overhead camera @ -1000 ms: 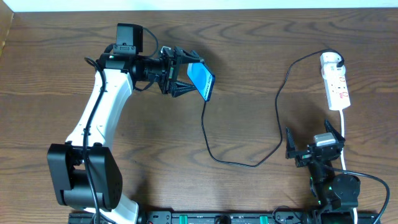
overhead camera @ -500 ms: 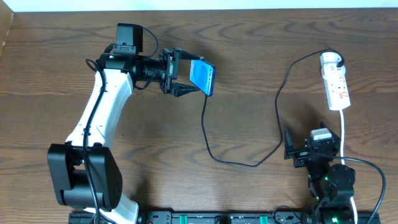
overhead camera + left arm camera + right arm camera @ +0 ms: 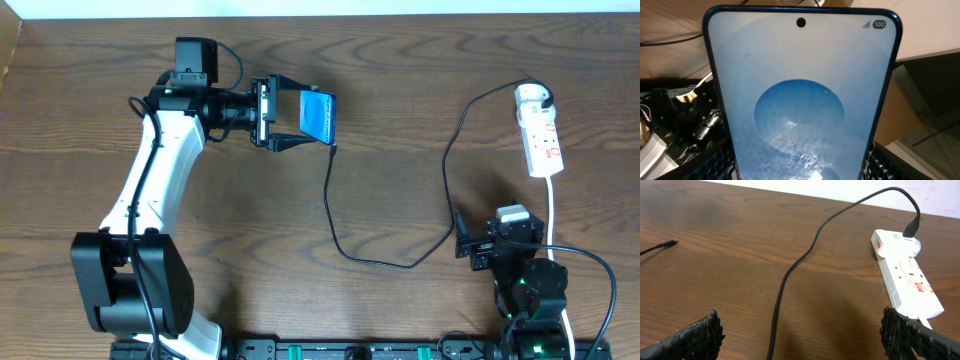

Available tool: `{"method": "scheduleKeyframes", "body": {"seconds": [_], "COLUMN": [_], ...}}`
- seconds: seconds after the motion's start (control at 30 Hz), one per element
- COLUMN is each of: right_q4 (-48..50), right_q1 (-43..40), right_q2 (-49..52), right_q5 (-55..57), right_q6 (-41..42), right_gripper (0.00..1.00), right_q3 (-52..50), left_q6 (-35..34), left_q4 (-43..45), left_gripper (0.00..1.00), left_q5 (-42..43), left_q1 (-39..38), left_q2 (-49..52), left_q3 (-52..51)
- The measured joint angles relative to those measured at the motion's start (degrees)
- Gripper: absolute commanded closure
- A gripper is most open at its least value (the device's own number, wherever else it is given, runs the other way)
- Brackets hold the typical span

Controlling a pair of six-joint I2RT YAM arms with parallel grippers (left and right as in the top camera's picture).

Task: Plug charger to phone and switch on socket
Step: 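Lift the phone with the left gripper and tilt it upright, then move the right gripper from rest toward the held phone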

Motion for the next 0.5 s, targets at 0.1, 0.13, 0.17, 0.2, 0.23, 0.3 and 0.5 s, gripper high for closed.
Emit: {"method": "scheduleKeyframes", "body": {"seconds": [0.1, 0.13, 0.17, 0.2, 0.23, 0.3, 0.5], "right_q4": [0.02, 0.02, 0.02, 0.02, 0.02, 0.02, 0.11], "right_q1": [0.0, 0.0, 0.0, 0.0, 0.0, 0.0, 0.0], "right_q2": [0.02, 0.0, 0.02, 0.02, 0.02, 0.02, 0.02], "right_q5": [-0.17, -0.22, -0.22, -0.22, -0.24, -0.28, -0.92], "right_q6": [1.01, 1.88, 2.8, 3.61, 4.46, 6.54, 11.87], "right_gripper": [0.01, 0.01, 0.01, 0.01, 0.01, 0.01, 0.01], "right_q3": [0.0, 0.0, 0.0, 0.0, 0.0, 0.0, 0.0], "left_q6": [-0.15, -0.17, -0.17, -0.17, -0.17, -0.17, -0.17], "left_q4": [0.0, 0.0, 0.0, 0.0, 0.0, 0.0, 0.0], "left_gripper": [0.34, 0.33, 0.33, 0.33, 0.34, 0.34, 0.34], "left_q5": [0.24, 0.28, 0.44, 0.55, 0.66, 0.76, 0.85], "left_q1": [0.13, 0.13, 0.13, 0.15, 0.15, 0.15, 0.15], "left_q2": [0.0, 0.0, 0.0, 0.0, 0.0, 0.0, 0.0], "left_q3": [0.0, 0.0, 0.0, 0.0, 0.0, 0.0, 0.0]}}
